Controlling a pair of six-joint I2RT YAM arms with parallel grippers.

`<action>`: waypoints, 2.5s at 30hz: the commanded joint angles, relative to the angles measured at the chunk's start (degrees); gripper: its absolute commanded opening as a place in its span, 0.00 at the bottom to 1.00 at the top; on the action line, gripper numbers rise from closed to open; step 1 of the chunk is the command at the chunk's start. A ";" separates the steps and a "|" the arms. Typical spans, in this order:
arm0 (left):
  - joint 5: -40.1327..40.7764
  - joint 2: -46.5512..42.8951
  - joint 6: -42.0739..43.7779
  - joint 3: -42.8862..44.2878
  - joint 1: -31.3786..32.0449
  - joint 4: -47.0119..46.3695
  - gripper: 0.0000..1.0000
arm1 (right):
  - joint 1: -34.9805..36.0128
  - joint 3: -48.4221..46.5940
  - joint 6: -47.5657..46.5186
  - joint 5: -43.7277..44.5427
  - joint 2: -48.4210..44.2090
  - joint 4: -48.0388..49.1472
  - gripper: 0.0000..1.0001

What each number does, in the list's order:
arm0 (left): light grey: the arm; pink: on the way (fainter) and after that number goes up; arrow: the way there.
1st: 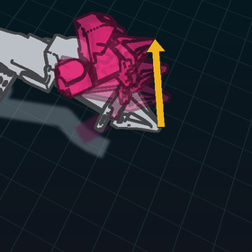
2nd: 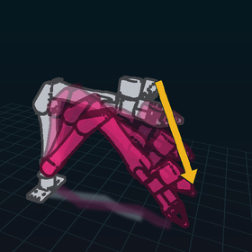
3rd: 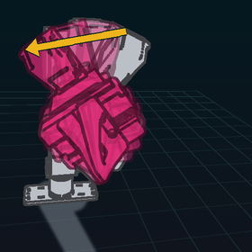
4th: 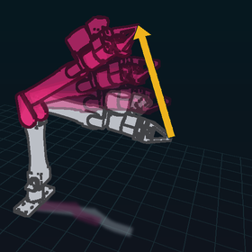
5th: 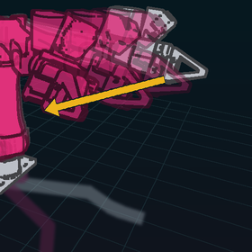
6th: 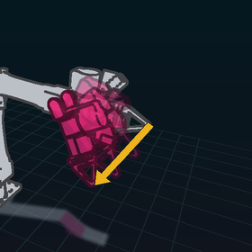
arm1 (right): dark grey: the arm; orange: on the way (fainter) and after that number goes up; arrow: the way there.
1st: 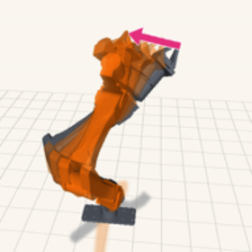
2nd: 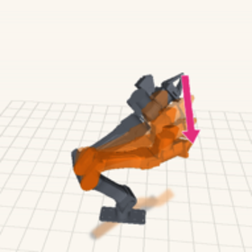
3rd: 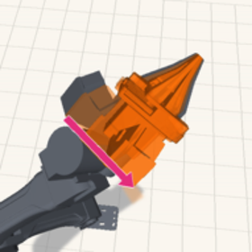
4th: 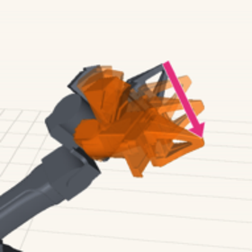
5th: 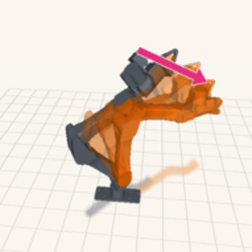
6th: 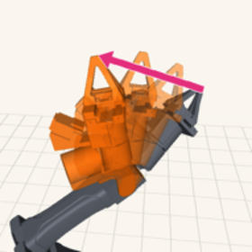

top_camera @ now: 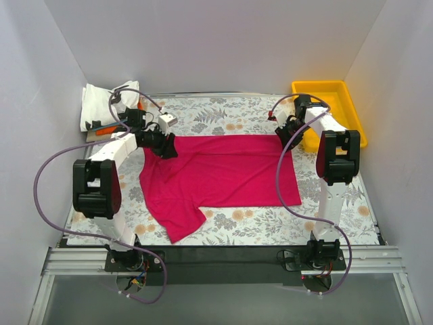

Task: Fold and stack the t-shirts
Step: Fold the tshirt

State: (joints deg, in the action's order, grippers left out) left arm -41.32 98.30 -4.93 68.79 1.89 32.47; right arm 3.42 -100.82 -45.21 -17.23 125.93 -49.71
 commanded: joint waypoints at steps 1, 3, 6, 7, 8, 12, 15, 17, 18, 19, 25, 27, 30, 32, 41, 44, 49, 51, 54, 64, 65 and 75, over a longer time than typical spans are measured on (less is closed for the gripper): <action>3.61 5.56 -7.89 4.22 2.85 -7.42 0.42 | -0.34 -1.40 -0.23 -0.17 -3.06 -1.97 0.24; 4.32 7.86 -9.30 5.73 3.82 -7.94 0.42 | -0.34 -1.84 -0.05 -0.17 -2.53 -2.23 0.24; 4.93 10.85 -10.63 7.32 4.35 -9.79 0.42 | -0.26 -2.10 0.04 -0.34 -2.36 -2.40 0.25; 4.93 11.03 -10.54 7.32 4.52 -10.31 0.42 | -0.34 -2.02 -0.05 -0.34 -2.44 -2.32 0.25; 5.98 11.73 -10.63 7.41 4.96 -11.28 0.42 | -0.43 -2.02 -0.05 -0.34 -2.44 -2.40 0.25; 6.51 12.97 -10.10 8.02 5.58 -11.29 0.42 | -0.34 -2.19 0.03 -0.61 -2.09 -2.32 0.25; 6.69 13.58 -9.57 7.85 5.84 -11.11 0.41 | -0.43 -2.28 0.04 -0.78 -1.83 -2.41 0.25; 6.69 14.02 -9.66 8.11 6.02 -11.11 0.41 | -0.34 -2.37 0.21 -0.96 -1.57 -2.41 0.25; 6.43 14.63 -9.92 8.54 6.02 -11.11 0.40 | -0.34 -2.37 0.21 -0.96 -1.48 -2.41 0.25; 6.25 14.81 -10.19 8.72 6.02 -11.11 0.38 | -0.34 -2.37 0.21 -0.96 -1.48 -2.41 0.25; 3.63 14.56 -9.23 9.78 7.07 -9.01 0.05 | -0.43 -2.37 0.04 -0.43 -1.30 -2.41 0.25; 2.39 13.33 -8.61 9.43 7.34 -8.04 0.00 | -0.43 -2.37 0.04 -0.43 -1.39 -2.32 0.25; 0.02 10.34 -6.85 7.76 7.95 -5.58 0.00 | -0.35 -2.19 -0.14 -0.52 -1.56 -2.41 0.25; -0.08 7.89 -4.93 5.49 9.00 -3.91 0.00 | -0.34 -2.19 -0.14 -0.61 -1.74 -2.41 0.25; -5.43 2.25 -3.06 -1.38 13.05 -0.04 0.28 | -0.43 -2.81 -0.23 -0.43 -2.09 -2.49 0.25; -5.78 1.72 -5.70 0.28 12.79 0.93 0.30 | -0.34 -3.51 0.03 -0.69 -2.27 -2.58 0.25; -5.62 0.57 -12.01 2.48 11.03 -0.29 0.32 | -0.34 -4.65 0.74 -1.31 -2.27 -2.93 0.26; -2.73 1.19 -15.36 2.83 8.49 -2.66 0.31 | -0.34 -5.00 1.09 -2.19 -2.53 -3.02 0.26; 5.96 4.17 -20.89 4.76 4.27 -6.00 0.26 | -0.08 -5.79 1.88 -2.80 -2.09 -3.02 0.26; 30.86 16.21 -25.31 9.69 -0.83 -9.71 0.25 | 0.97 -5.10 3.99 1.32 3.88 -2.32 0.25; 32.25 16.92 -25.39 9.60 -1.01 -9.10 0.25 | 0.97 -4.75 4.16 2.46 4.49 -2.40 0.25; 34.47 28.77 -24.08 20.13 -1.80 -7.60 0.25 | 0.89 -8.68 7.32 7.48 7.48 -0.03 0.32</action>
State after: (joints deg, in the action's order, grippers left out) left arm -10.92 120.57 -29.63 85.12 0.60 23.00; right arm 4.75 -106.43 -39.70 -13.58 129.78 -51.40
